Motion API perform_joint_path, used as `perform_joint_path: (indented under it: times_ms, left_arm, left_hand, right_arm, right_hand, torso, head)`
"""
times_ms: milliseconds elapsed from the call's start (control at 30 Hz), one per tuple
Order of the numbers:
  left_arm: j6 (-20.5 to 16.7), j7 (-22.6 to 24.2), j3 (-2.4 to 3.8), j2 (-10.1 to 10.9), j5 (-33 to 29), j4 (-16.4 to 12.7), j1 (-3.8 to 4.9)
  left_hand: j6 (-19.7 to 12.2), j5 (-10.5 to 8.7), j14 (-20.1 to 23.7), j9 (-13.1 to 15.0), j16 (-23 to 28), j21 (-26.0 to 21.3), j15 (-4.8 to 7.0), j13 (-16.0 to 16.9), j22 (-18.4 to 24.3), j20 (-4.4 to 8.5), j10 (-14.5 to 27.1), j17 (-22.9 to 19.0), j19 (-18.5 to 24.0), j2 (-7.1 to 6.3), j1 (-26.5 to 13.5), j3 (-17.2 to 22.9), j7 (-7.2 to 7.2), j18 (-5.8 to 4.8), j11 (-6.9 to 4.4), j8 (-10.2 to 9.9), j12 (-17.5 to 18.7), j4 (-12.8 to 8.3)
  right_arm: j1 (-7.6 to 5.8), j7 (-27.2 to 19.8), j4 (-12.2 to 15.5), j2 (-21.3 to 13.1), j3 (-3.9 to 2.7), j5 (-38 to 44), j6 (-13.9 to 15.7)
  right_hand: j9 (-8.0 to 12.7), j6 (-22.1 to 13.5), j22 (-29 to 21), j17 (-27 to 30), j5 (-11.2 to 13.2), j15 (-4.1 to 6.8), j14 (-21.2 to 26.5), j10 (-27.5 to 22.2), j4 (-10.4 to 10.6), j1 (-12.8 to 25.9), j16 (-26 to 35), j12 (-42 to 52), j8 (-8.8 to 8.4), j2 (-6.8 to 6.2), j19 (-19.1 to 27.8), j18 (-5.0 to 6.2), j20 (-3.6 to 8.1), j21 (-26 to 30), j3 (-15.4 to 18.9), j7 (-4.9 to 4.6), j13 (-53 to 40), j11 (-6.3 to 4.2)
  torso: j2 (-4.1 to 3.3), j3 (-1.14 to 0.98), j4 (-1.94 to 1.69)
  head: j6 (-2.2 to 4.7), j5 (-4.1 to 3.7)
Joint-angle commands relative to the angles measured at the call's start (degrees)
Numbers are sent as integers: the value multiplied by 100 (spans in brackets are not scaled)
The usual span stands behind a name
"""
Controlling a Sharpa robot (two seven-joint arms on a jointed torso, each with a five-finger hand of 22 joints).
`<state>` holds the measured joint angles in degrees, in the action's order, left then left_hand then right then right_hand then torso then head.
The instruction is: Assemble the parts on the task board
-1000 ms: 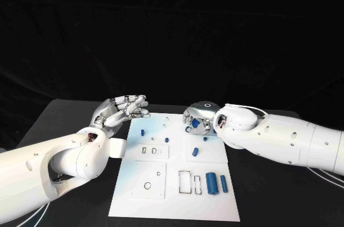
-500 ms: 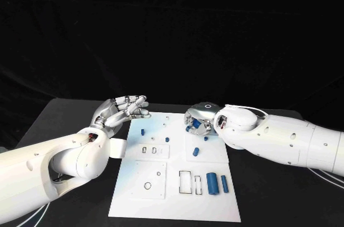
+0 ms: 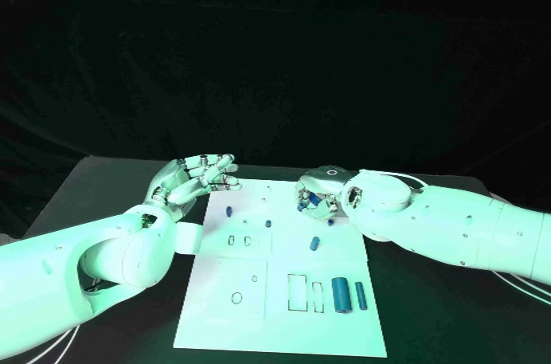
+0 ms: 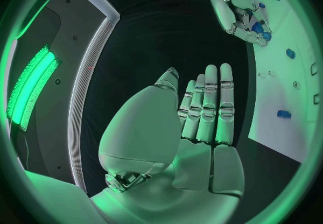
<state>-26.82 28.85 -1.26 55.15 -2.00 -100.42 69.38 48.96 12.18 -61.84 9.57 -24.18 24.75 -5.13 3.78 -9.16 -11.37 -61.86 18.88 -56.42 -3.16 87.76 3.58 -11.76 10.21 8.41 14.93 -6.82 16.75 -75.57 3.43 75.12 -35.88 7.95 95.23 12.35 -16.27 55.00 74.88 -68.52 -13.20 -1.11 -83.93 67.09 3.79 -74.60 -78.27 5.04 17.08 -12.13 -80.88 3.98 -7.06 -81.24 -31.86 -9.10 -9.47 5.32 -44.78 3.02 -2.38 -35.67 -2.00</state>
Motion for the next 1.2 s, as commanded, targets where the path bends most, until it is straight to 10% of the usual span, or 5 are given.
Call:
perform_joint_path:
  times_ms: [33, 267, 667, 1200]
  left_arm:
    - [115, 13, 6, -3, 10, -8, 12]
    - [120, -3, 6, 0, 5, -6, 12]
    - [138, -40, 6, 9, -16, 20, 12]
    - [180, -73, 5, -44, -19, 15, 13]
  left_hand:
    - [-4, -20, -44, -8, -19, 30, -13, -2, -9, 17, -8, 12, -38, 9, -47, 39, -31, 28, 22, -17, 26, -5]
    - [-5, -20, -44, -9, -19, 31, -13, -1, -9, 17, -8, 16, -39, 16, -51, 41, -32, 28, 23, -20, 30, -5]
    - [-17, -18, -38, -16, -16, 35, -17, -2, -9, 18, 4, 33, -42, 28, -52, 55, -45, 28, 30, -39, 56, -14]
    - [-31, -19, -26, -23, -9, 35, -23, -2, -7, 18, 16, 46, -39, 29, -48, 65, -57, 26, 40, -57, 80, -18]
  right_arm:
    - [16, 18, -6, 8, 9, 88, -9]
    - [18, 116, 12, -2, 9, 89, 329]
    - [-16, 516, 282, -32, -29, 84, 1146]
    - [-61, 576, -463, 731, -56, 14, 1729]
  right_hand:
    - [-40, 86, 73, -30, -20, 42, -211, 87, -2, 10, -38, 32, 57, 91, -50, -89, 14, -47, -43, 18, -16, -16]
    - [-220, 258, 240, -87, 329, 134, -222, 309, -20, -121, -107, 117, 260, 427, -122, -117, 97, -149, -183, 140, -91, -125]
    - [-315, 267, 301, -95, 299, 153, -223, 363, -10, -71, -125, 129, 346, 438, -147, -127, 122, -183, -194, 166, -125, -147]
    - [-367, 207, 332, -133, 284, 151, -231, 317, 11, -13, -156, 88, 366, 410, -156, -133, 126, -199, -202, 159, -130, -139]
  torso:
    - [-12, 5, -5]
    - [-24, 6, -5]
    - [-27, 16, -8]
    - [-77, 18, -60]
  head:
    - [0, 5]
    - [4, 6]
    - [89, 12]
    - [144, 1]
